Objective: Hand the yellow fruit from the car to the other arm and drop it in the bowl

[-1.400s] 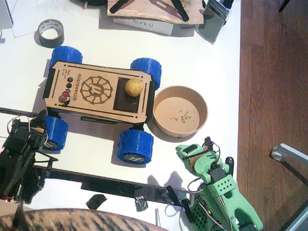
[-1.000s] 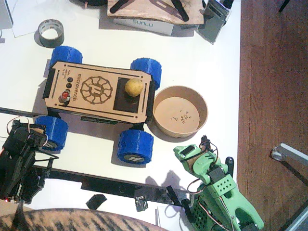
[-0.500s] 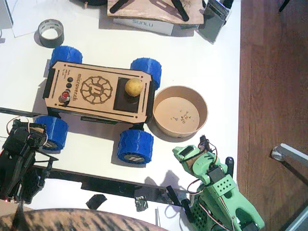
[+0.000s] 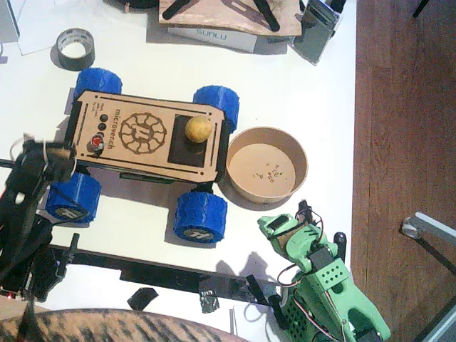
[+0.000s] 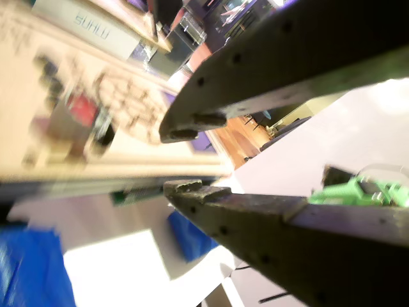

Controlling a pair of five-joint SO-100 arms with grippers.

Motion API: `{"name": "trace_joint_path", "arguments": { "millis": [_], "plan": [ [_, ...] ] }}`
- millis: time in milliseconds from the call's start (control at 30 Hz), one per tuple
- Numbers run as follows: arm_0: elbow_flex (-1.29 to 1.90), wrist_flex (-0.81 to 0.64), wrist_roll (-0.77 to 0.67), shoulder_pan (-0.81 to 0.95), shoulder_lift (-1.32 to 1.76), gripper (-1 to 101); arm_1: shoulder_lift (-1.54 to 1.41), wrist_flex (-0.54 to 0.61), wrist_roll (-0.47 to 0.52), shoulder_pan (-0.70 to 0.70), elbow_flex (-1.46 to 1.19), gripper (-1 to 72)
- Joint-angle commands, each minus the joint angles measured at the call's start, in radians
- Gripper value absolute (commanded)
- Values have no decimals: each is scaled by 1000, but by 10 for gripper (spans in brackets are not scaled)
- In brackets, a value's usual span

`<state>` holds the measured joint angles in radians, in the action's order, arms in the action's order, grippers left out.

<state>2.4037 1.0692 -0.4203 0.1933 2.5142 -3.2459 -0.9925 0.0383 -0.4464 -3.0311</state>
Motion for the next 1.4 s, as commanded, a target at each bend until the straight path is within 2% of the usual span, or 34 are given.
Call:
{"name": "trace_joint_path", "arguments": {
  "millis": [0, 200, 333, 533, 700, 833, 1100, 1200, 1367],
  "plan": [
    [-193, 55, 3, -2, -103, 89, -3, 17, 11, 31, 34, 0],
    [-405, 117, -21, -14, -272, 106, -3, 2, 3, 63, 77, 0],
    [-479, 143, -95, -101, -341, 86, -3, -31, -6, 66, 109, 0],
    [-483, 120, -92, -230, -321, 85, -3, -41, -8, 78, 124, 0],
    [-483, 80, -89, -336, -330, 191, -3, -44, -6, 78, 126, 0],
    [-480, 61, -87, -370, -331, 178, -3, -46, -5, 80, 126, 0],
    [-469, 89, -97, -342, -322, 173, -3, -48, -5, 78, 124, 0],
    [-469, 101, -98, -261, -322, 188, -3, -48, -5, 78, 123, 0],
    [-469, -11, -101, -60, -371, 241, -3, -48, -6, 78, 123, 0]
  ]
}}
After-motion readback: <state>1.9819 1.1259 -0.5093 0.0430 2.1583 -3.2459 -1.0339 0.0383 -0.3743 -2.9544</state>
